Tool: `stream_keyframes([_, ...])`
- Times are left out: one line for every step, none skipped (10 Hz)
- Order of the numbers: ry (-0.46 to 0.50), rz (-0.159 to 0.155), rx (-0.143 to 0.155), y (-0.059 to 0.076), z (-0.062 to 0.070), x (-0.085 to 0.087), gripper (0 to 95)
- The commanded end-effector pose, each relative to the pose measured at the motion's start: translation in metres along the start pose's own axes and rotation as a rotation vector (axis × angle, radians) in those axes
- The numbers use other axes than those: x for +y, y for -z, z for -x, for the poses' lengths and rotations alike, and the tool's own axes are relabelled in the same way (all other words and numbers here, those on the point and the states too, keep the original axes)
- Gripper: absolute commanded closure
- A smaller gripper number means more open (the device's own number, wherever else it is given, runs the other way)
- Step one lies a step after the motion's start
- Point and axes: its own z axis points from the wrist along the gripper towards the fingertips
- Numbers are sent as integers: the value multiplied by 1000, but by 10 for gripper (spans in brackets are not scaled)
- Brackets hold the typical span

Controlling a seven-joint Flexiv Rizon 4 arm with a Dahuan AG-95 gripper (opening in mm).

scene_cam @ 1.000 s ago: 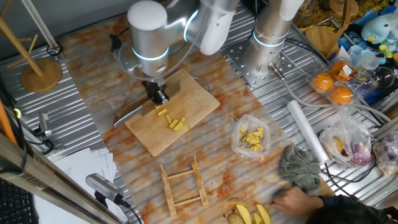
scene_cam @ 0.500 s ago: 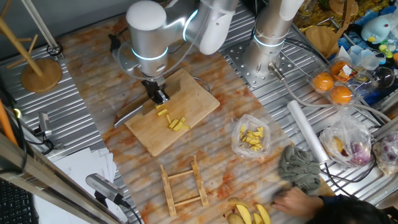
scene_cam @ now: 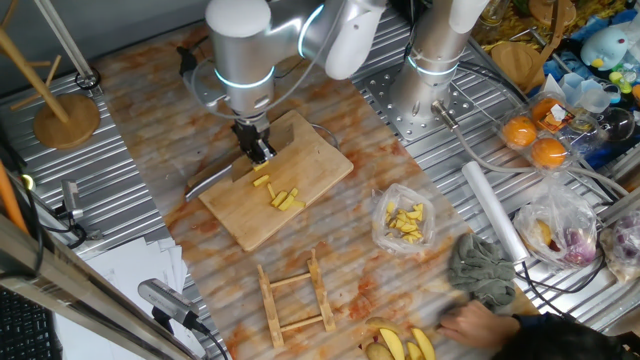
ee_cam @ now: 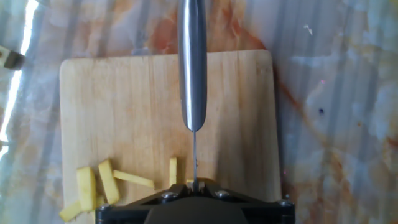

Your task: Chop the potatoes

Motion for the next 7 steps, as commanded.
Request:
stream_keyframes([-16,19,-12,4,-2,2,950])
stream_keyframes([-24,25,-17,5,0,6,950])
stream_keyframes([-27,25,-20,4,2,9,950])
stream_keyframes([-35,35,-23,4,5,13,950])
stream_keyframes([-42,53,-26,3,7,18,950])
stream_keyframes([-42,60,-24,0,10,22,950])
stream_keyframes([-49,66,-22,-2,12,24,950])
